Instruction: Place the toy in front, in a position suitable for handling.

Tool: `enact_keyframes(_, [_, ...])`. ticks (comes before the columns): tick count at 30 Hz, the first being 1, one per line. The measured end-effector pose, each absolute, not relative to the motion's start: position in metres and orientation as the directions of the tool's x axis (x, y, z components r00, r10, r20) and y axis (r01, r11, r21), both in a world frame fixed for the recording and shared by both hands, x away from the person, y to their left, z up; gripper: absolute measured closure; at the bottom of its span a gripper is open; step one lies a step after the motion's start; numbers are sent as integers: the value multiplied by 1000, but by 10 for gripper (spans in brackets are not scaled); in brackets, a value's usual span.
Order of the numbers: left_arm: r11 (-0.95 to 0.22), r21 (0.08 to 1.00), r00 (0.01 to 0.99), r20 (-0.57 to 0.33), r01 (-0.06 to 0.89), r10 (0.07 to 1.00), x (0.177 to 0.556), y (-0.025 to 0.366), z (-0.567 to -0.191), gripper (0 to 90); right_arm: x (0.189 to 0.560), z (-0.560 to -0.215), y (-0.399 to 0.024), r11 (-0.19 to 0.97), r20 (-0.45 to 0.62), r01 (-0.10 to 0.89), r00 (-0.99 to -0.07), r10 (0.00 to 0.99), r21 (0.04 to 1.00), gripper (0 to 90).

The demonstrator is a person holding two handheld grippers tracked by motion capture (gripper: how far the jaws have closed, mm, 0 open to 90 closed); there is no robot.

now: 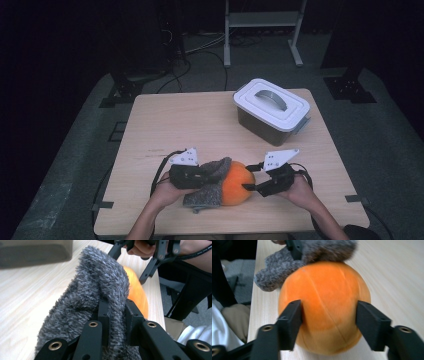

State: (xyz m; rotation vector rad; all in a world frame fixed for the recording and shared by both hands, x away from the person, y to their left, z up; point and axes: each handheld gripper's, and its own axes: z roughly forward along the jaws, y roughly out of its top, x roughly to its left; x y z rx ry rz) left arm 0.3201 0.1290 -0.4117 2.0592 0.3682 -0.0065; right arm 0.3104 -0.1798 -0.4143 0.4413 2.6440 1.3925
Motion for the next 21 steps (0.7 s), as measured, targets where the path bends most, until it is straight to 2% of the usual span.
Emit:
enact_keyframes(2, [-455,849,951,-156,268,268,321,133,-412,779,316,-419,-185,525,81,254,-941,330,812,301])
enact_keyframes(5, [-453,850,951,-161,269,263,321,132,-413,779,319,-426,-187,524,125,298,-932,339,798,295])
enact_keyframes(7, [-448,854,953,-160,265,257,321,129,-411,779,322,-431,-186,505,167,338,-920,355,794,400])
enact_keyframes(9, [-441,861,957,-155,253,247,320,129,-407,779,317,-425,-183,520,77,265,-932,355,812,490])
enact_keyframes(12, [-415,883,961,-123,220,248,315,130,-395,779,307,-411,-176,536,-44,157,-938,344,829,518])
enact_keyframes(15, [-407,891,965,-106,200,241,313,129,-388,778,301,-401,-173,524,-99,82,-946,308,848,519])
enact_keyframes(18, [-420,882,963,-119,214,241,314,128,-392,779,302,-403,-173,525,-83,96,-948,308,846,510])
enact_keyframes(21, [-425,867,956,-168,260,241,319,129,-406,779,309,-411,-177,519,3,178,-947,320,836,388])
